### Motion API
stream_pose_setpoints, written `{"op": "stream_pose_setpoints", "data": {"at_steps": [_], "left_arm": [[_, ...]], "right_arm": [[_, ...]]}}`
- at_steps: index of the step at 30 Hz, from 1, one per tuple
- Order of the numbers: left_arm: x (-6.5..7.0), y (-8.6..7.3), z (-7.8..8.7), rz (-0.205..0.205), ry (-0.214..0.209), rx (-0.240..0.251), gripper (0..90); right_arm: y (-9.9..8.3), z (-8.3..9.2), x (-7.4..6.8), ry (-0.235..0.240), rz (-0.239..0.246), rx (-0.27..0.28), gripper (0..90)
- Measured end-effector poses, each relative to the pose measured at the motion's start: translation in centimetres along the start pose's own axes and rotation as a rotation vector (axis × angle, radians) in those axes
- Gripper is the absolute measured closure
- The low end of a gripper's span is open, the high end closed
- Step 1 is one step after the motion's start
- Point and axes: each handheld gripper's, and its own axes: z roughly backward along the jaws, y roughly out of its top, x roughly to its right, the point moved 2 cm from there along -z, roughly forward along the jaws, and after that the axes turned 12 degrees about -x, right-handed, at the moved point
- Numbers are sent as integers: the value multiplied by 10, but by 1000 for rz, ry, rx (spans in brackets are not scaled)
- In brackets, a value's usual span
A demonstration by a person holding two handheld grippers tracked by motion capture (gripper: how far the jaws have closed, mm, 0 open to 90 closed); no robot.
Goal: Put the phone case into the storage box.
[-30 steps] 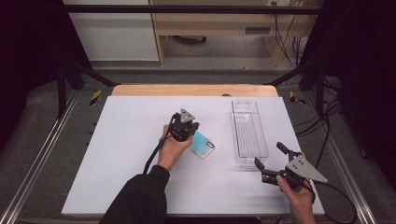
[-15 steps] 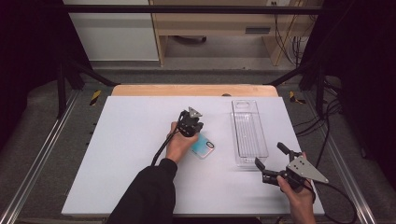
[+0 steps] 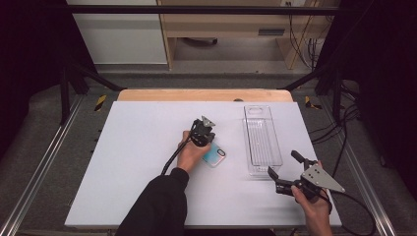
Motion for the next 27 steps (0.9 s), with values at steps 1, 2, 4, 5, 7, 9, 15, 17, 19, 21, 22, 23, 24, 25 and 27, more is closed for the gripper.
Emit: {"op": "stream_pose_setpoints", "data": {"at_steps": [1, 2, 4, 5, 7, 9, 15, 17, 19, 21, 22, 23, 24, 25, 27], "left_arm": [[0, 0, 0, 5, -1, -1, 900], [0, 0, 0, 6, -1, -2, 900], [0, 0, 0, -1, 3, -11, 900], [0, -1, 1, -4, 2, -17, 900], [0, -1, 2, -2, -3, -28, 900], [0, -1, 3, -8, -5, -41, 900], [2, -7, 9, -38, -9, -74, 900], [2, -9, 11, -45, -14, -78, 900], [3, -13, 14, -49, -20, -77, 900], [4, -18, 18, -53, -22, -74, 900], [5, -21, 20, -49, -25, -72, 900], [5, -24, 21, -47, -29, -67, 900], [5, -27, 23, -46, -33, -64, 900], [6, -31, 25, -43, -39, -61, 900], [7, -36, 28, -44, -45, -59, 900]], "right_arm": [[0, 0, 0, 0, 0, -1, 36], [0, 0, 0, 1, 1, 1, 35], [0, 0, 0, 1, 2, 1, 35], [0, 0, 0, 2, 0, -1, 35], [0, 0, 0, 5, 1, -2, 35], [0, 0, 0, 5, 2, -5, 34], [-1, -1, 0, 8, 4, -17, 33], [-1, -1, 0, 10, 3, -19, 33], [-1, -1, 0, 8, 3, -20, 32], [-1, -1, 1, 8, 1, -21, 32], [-1, -1, 1, 5, 0, -23, 32], [-1, -1, 1, 7, 0, -25, 32], [-2, -2, 1, 7, 1, -31, 32], [-2, -2, 1, 7, 1, -31, 32], [-2, -2, 1, 9, 1, -33, 32]]}}
